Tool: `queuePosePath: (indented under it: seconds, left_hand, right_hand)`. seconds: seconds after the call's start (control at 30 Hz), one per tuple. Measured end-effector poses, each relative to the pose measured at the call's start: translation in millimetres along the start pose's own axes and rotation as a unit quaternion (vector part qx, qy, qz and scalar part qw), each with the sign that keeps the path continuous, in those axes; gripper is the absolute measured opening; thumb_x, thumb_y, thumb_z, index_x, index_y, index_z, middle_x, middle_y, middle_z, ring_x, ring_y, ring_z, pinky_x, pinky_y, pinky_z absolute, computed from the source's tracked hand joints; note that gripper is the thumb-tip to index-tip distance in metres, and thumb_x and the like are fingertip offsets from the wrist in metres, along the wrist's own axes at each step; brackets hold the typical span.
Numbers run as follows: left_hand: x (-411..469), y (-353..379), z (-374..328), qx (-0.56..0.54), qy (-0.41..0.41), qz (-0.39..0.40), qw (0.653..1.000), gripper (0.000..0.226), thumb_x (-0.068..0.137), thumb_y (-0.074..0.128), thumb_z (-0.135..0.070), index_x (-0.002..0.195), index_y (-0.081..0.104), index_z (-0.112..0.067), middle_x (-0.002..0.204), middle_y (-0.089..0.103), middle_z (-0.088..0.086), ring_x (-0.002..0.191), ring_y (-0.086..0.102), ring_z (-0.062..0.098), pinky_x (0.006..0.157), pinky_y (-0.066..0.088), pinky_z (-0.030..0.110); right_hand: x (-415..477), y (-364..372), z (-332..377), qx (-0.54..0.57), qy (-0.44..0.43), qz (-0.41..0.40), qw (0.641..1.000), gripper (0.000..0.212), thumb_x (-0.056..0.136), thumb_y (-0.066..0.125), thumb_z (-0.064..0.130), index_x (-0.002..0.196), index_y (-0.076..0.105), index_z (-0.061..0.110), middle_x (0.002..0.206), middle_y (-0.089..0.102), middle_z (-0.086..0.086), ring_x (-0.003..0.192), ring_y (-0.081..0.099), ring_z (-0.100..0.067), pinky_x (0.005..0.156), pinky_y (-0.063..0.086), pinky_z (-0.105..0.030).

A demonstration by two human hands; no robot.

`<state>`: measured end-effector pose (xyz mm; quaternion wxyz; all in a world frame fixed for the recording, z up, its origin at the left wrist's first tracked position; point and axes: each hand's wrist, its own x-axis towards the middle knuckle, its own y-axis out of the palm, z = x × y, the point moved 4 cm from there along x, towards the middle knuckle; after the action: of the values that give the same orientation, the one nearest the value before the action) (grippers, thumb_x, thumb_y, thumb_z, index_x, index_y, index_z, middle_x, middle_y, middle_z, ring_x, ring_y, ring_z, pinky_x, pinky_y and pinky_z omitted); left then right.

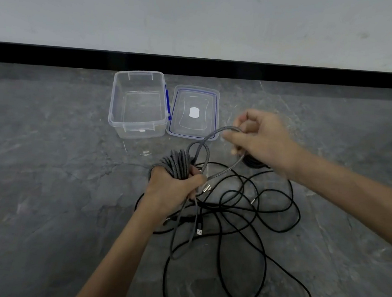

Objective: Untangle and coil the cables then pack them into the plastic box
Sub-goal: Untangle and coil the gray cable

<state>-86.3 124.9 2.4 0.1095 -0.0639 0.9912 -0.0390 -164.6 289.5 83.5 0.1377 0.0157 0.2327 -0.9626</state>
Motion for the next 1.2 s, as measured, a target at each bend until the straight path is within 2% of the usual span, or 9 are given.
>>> queuePosePath:
  seconds: [0.1,0.2,0.37,0.5,0.67,0.83,0.93,1.07,1.2]
  left_hand:
    - [1,-2,1,-0.077,0.003,-0.031,0.997,0.018,0.08,0.074,-0.009,0.067,0.062,-0.008,0.047,0.053,0.003,0.044,0.046,0.016,0.051,0.039,0.029]
    - [4,-1,0,-0.098,0.011,-0.038,0.994,0.017,0.08,0.076,-0.015,0.074,0.065,-0.003,0.049,0.054,0.002,0.043,0.047,0.014,0.047,0.038,0.025]
    - [-2,-8,13,-0.067,0.001,-0.019,0.998,0.02,0.088,0.069,-0.017,0.072,0.064,-0.006,0.048,0.052,0.004,0.05,0.047,0.019,0.056,0.04,0.03]
    - [-11,-3,20,-0.059,-0.022,-0.013,0.998,0.034,0.091,0.066,-0.022,0.059,0.058,-0.012,0.049,0.051,0.006,0.051,0.045,0.022,0.056,0.04,0.03]
    - [-3,-4,23,-0.12,-0.048,-0.06,0.99,0.04,0.089,0.068,-0.021,0.052,0.055,-0.014,0.048,0.049,0.007,0.048,0.045,0.016,0.059,0.04,0.033]
    - [1,-7,21,-0.284,-0.125,-0.092,0.946,0.041,0.09,0.065,-0.012,0.054,0.047,-0.016,0.041,0.04,-0.006,0.038,0.041,0.008,0.045,0.04,0.02]
    - [5,-1,19,-0.341,-0.144,-0.083,0.925,0.034,0.09,0.064,-0.011,0.062,0.046,-0.015,0.043,0.039,-0.007,0.037,0.04,0.006,0.042,0.04,0.017]
    - [2,8,18,-0.298,-0.146,-0.065,0.941,0.033,0.089,0.066,-0.012,0.061,0.049,-0.013,0.042,0.042,-0.005,0.038,0.042,0.008,0.046,0.04,0.022]
    - [-2,5,25,-0.212,-0.131,-0.075,0.966,0.043,0.088,0.069,-0.018,0.05,0.05,-0.014,0.043,0.046,0.001,0.04,0.044,0.012,0.054,0.038,0.028]
  right_hand:
    - [-20,28,-18,0.117,0.138,0.143,0.973,0.017,0.085,0.071,0.022,0.098,0.064,0.014,0.093,0.068,-0.006,0.084,0.068,-0.012,0.084,0.057,-0.028]
    - [-32,46,-23,0.105,0.112,0.196,0.969,0.012,0.091,0.063,0.015,0.1,0.07,0.011,0.103,0.072,-0.011,0.097,0.068,-0.017,0.093,0.053,-0.029]
    - [0,3,-3,0.11,0.067,0.015,0.992,0.023,0.1,0.049,0.014,0.081,0.059,0.007,0.068,0.059,-0.004,0.061,0.058,-0.01,0.061,0.054,-0.022]
    - [21,-22,-15,0.261,0.115,-0.117,0.951,0.035,0.105,0.037,0.026,0.074,0.049,0.015,0.062,0.049,0.0,0.053,0.051,-0.011,0.058,0.046,-0.025]
    - [-9,22,-54,0.249,0.184,0.023,0.951,0.02,0.089,0.061,0.039,0.096,0.054,0.021,0.084,0.075,-0.001,0.087,0.07,-0.015,0.079,0.055,-0.031]
    - [-42,41,-62,0.388,0.228,0.188,0.873,0.043,0.071,0.079,0.034,0.111,0.065,0.027,0.127,0.065,-0.001,0.118,0.057,-0.012,0.107,0.036,-0.042]
    - [-60,63,-67,0.291,0.206,0.251,0.9,0.044,0.081,0.07,0.018,0.123,0.061,0.028,0.124,0.065,0.011,0.118,0.056,-0.004,0.105,0.037,-0.033]
    - [-53,72,-60,0.2,0.125,0.166,0.958,0.032,0.092,0.059,0.005,0.124,0.063,0.011,0.119,0.068,0.001,0.112,0.062,-0.006,0.097,0.046,-0.016]
    - [-46,69,-58,0.168,0.099,0.128,0.972,0.02,0.096,0.054,0.008,0.103,0.07,0.0,0.099,0.073,-0.005,0.096,0.066,-0.009,0.086,0.051,-0.014]
